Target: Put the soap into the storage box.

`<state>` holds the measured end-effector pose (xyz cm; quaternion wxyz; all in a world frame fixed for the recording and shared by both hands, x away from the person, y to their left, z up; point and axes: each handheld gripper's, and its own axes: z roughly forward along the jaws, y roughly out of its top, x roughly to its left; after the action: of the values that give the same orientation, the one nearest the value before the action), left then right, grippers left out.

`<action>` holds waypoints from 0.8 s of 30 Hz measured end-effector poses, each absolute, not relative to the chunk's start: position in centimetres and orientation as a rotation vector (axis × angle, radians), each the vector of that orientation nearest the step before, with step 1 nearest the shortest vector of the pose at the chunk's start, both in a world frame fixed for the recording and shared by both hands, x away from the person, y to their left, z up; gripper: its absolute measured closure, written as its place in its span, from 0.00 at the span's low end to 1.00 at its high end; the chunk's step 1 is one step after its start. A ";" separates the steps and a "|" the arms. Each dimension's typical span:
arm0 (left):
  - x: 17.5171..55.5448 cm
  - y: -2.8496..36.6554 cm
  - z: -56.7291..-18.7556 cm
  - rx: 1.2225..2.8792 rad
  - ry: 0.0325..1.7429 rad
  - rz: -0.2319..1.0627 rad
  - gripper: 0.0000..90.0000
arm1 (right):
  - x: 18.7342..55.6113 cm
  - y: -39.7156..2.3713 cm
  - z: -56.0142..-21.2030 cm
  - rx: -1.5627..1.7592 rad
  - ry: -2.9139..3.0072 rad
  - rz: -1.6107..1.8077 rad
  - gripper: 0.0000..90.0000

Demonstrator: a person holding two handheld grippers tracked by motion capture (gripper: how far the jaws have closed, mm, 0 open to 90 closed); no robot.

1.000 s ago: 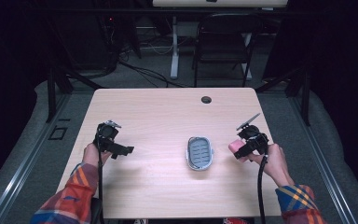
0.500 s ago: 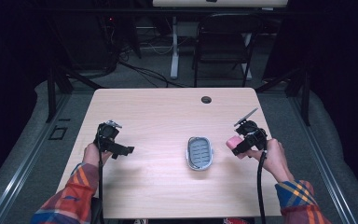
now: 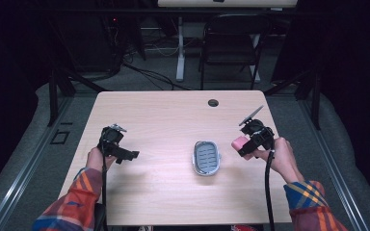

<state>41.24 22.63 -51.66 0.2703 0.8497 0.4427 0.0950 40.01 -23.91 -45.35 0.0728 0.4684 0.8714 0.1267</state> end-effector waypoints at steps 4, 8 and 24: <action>41.2 22.7 -51.6 2.287 1.194 0.260 0.00 | 40.3 -23.3 -45.0 1.405 2.620 0.392 0.42; 41.2 22.6 -51.6 2.291 1.191 0.259 0.00 | 40.4 -22.7 -44.5 1.371 2.637 0.363 0.42; 41.2 22.7 -51.6 2.292 1.191 0.257 0.00 | 40.7 -21.5 -44.0 1.360 2.659 0.362 0.42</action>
<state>41.23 22.73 -51.63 0.2697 0.8502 0.4420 0.0952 40.70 -21.45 -44.00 0.0663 0.4510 0.8819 0.1202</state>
